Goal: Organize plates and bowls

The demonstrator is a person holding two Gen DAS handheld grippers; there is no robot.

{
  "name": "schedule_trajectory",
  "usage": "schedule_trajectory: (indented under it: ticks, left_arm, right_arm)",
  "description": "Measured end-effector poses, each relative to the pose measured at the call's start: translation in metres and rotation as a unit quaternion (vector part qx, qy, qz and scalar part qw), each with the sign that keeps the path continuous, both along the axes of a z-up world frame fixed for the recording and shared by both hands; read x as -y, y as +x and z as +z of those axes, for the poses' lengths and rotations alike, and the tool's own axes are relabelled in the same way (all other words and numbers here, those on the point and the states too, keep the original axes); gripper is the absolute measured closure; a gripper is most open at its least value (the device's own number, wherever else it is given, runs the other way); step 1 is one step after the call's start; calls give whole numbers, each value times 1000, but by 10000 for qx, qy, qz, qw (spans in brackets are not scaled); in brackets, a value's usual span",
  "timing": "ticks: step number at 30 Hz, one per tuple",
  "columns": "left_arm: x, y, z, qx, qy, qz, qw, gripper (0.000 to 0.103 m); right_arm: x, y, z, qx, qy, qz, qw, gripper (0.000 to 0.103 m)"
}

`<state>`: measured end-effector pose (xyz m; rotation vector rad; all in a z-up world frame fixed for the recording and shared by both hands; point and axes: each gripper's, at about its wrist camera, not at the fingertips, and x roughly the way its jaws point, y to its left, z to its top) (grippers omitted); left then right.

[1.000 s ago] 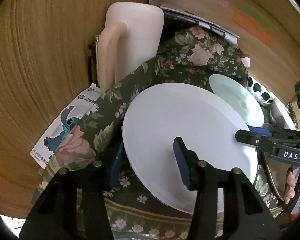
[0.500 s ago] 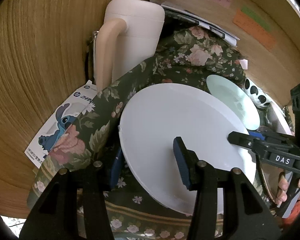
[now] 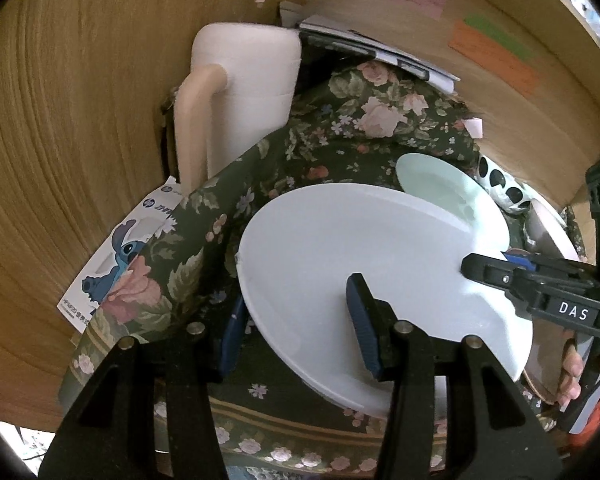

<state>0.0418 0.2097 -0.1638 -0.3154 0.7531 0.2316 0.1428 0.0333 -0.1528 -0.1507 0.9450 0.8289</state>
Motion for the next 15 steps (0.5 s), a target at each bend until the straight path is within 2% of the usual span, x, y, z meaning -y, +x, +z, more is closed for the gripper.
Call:
schedule_trajectory:
  ticks: [15]
  left_arm:
    - [34, 3, 29, 319, 225, -242, 9989, 54]
  right_arm:
    - [36, -4, 26, 180, 292, -251, 9991, 72]
